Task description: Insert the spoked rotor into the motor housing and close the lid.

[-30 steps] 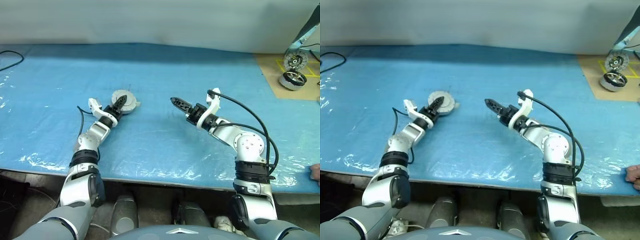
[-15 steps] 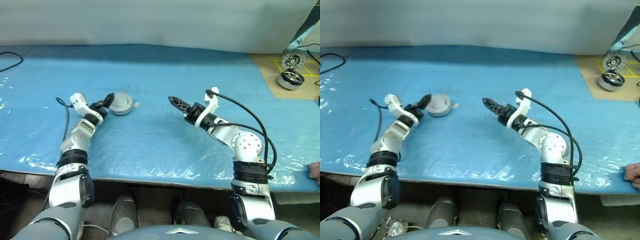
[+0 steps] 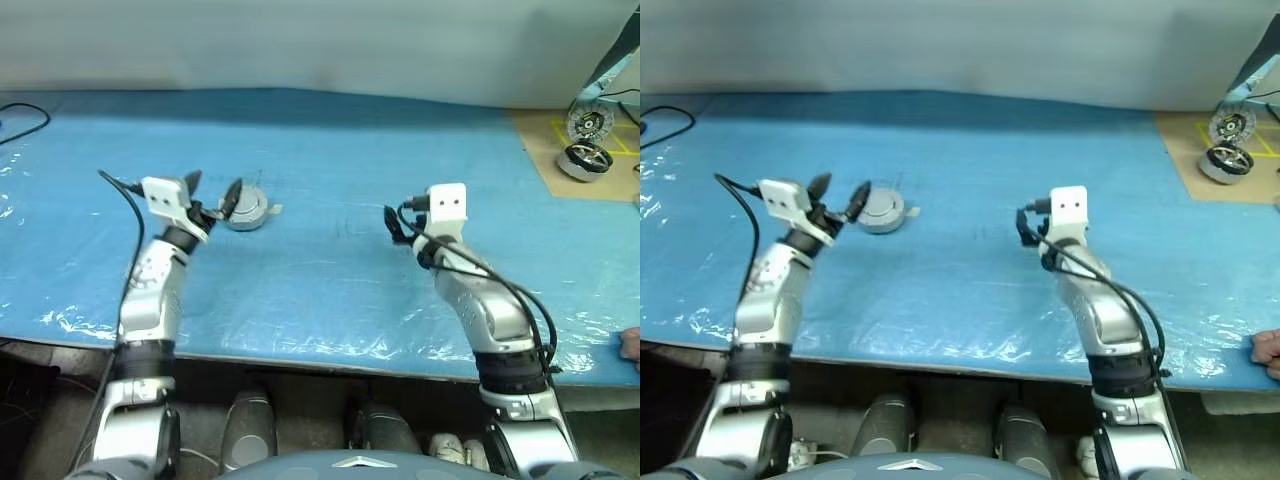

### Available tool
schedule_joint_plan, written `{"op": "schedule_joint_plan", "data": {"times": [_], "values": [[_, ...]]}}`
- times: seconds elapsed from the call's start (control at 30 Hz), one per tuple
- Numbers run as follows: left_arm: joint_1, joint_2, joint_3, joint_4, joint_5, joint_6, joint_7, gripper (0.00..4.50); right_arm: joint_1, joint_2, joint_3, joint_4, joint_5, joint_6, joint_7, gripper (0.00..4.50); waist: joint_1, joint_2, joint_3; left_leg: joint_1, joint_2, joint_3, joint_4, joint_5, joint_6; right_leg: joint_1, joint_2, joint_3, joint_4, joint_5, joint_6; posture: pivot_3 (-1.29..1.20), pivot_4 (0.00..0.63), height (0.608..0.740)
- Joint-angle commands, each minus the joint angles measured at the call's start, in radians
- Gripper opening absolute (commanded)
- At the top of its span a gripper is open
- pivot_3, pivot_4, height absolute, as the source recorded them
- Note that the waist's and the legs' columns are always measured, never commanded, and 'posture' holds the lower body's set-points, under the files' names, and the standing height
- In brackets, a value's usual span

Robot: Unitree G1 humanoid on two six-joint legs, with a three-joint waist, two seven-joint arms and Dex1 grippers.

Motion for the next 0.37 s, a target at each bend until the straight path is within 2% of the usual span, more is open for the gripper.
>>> {"op": "schedule_joint_plan", "data": {"times": [0.03, 0.17, 0.37], "values": [[0.072, -0.041, -0.021, -0.132, 0.018, 0.045, 0.085, 4.48, 0.057, 0.018, -0.013, -0.061, -0.105, -0.057, -0.066, 4.34, -0.006, 0.0, 0.0, 0.001, 0.0, 0.0, 0.0, 0.0, 0.0, 0.0, 0.0, 0.0, 0.0, 0.0, 0.0, 0.0, 0.15, 0.74], [0.157, -0.059, -0.053, -0.225, -0.013, 0.11, 0.087, 4.48, 0.145, 0.031, -0.01, -0.125, -0.213, -0.116, -0.116, 4.34, -0.022, 0.0, 0.0, 0.002, 0.002, 0.0, 0.001, 0.0, 0.0, 0.0, 0.001, 0.002, 0.001, 0.0, 0.0, 0.0, 0.15, 0.74], [0.146, -0.034, -0.051, -0.266, -0.011, 0.14, 0.092, 4.48, 0.203, 0.063, 0.014, -0.178, -0.281, -0.13, -0.103, 4.34, -0.026, 0.0, 0.0, 0.005, 0.001, 0.0, 0.002, 0.0, 0.0, 0.001, 0.001, 0.006, 0.001, 0.0, 0.001, 0.0, 0.15, 0.74]]}}
